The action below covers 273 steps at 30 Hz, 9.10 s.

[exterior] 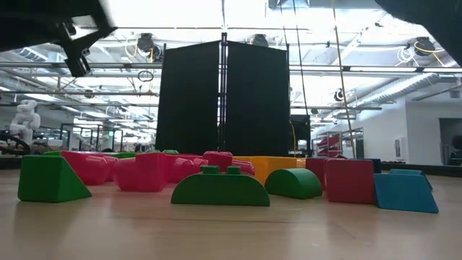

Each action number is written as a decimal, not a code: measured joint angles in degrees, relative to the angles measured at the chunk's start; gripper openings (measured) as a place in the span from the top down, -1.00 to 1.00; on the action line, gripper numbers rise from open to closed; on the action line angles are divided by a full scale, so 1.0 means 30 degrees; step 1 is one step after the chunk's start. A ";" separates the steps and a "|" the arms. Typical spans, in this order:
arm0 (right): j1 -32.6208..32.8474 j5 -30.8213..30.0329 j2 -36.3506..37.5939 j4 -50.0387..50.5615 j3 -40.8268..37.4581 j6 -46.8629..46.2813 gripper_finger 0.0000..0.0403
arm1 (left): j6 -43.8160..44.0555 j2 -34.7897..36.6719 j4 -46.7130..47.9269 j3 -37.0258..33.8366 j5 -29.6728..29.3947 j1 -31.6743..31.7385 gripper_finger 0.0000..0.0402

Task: Sort blocks by size
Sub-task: Put the blue half cylindrical block into the left transparent bin, then put the red game piece into the right transparent bin, then put the red arch block into the right transparent bin

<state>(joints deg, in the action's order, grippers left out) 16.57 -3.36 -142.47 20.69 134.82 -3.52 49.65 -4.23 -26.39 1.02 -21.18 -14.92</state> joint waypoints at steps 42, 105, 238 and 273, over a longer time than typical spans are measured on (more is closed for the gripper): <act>-0.2548 -0.0740 -0.2486 1.1213 0.0058 -0.3615 -0.40 | -0.1201 0.0000 0.1202 0.0729 0.0992 0.0000 -0.27; 0.1014 0.5711 -0.1670 -0.3953 0.0036 0.0399 -0.07 | -0.1154 -0.0007 0.2713 0.0714 0.0886 0.0007 -0.27; 1.0182 -0.0635 1.2577 2.1101 -0.9445 -2.4893 -0.24 | -0.0830 -0.0313 0.4858 0.0714 -0.0542 -0.0022 -0.27; 0.3951 -0.0878 0.4597 1.5996 -0.9810 -1.2094 -0.43 | -0.0698 -0.0321 0.6142 0.0714 -0.0291 -0.0022 -0.27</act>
<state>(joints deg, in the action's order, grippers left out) 28.42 -6.00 -128.68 68.68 105.39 -39.81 47.55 -5.19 -7.97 3.16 -22.05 -14.98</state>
